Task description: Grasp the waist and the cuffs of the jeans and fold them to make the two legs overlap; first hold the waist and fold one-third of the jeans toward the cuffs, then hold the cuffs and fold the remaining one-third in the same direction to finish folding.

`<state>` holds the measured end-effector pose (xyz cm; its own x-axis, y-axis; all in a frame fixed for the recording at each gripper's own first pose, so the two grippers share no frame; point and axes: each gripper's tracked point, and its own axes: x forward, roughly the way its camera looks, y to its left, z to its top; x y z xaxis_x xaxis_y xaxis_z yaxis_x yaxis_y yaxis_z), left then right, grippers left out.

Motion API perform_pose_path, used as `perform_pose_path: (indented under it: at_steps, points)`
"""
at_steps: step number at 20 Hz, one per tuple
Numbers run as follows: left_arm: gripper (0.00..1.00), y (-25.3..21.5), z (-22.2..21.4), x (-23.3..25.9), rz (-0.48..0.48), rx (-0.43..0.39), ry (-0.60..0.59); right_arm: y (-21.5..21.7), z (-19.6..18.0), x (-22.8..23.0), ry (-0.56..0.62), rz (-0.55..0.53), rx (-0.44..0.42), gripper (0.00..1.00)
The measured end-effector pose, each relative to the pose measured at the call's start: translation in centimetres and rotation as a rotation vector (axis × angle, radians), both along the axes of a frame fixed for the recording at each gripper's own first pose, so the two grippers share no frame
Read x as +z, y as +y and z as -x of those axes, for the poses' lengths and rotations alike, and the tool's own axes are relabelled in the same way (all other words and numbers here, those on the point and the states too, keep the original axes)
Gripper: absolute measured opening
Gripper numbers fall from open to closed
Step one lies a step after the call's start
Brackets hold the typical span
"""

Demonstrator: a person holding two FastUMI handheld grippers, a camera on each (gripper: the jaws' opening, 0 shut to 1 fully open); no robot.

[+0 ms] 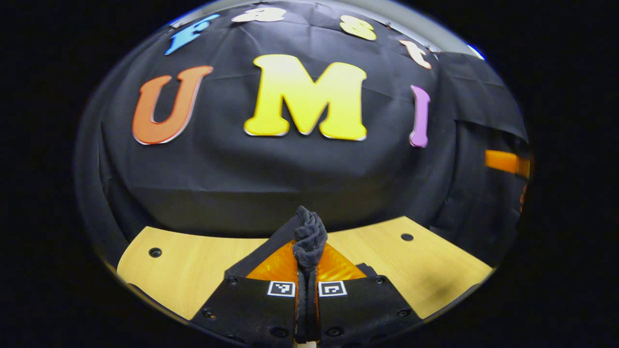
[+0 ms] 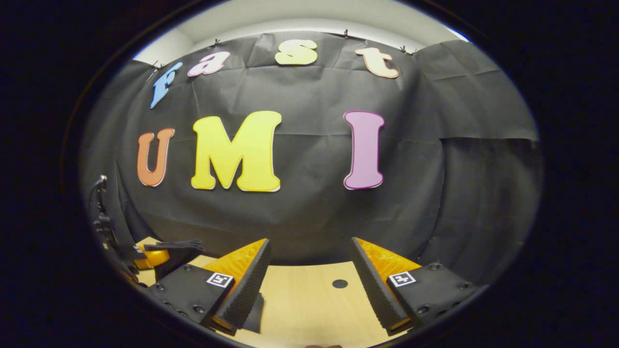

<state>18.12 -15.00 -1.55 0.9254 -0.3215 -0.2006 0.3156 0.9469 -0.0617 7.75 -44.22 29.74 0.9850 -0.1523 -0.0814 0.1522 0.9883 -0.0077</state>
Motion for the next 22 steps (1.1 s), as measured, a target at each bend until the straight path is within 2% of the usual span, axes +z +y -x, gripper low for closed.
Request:
perform_pose_path:
  at_steps: [2, 6, 10, 17, 22]
  points:
    - [0.03, -2.7, 0.7, -2.6, -0.065, -0.068, 0.017, -1.0, 0.2, -0.1, 0.003, -0.002, -0.015, 1.0]
    - [0.04, -7.1, 2.1, -8.0, -0.269, -0.188, 0.026, -2.4, 0.5, -0.1, 0.003, 0.001, -0.033, 1.0]
    - [0.04, -8.9, 2.7, -11.2, -0.424, -0.239, -0.003, -3.1, 0.4, -0.5, 0.011, -0.001, -0.036, 1.0]
    - [0.04, -10.3, 3.1, -15.2, -0.579, -0.287, -0.027, -3.0, -0.3, -1.2, 0.021, -0.006, -0.027, 1.0]
    - [0.07, -10.5, 3.2, -16.0, -0.638, -0.292, -0.055, -3.0, -0.4, -1.3, 0.024, -0.009, -0.026, 1.0]
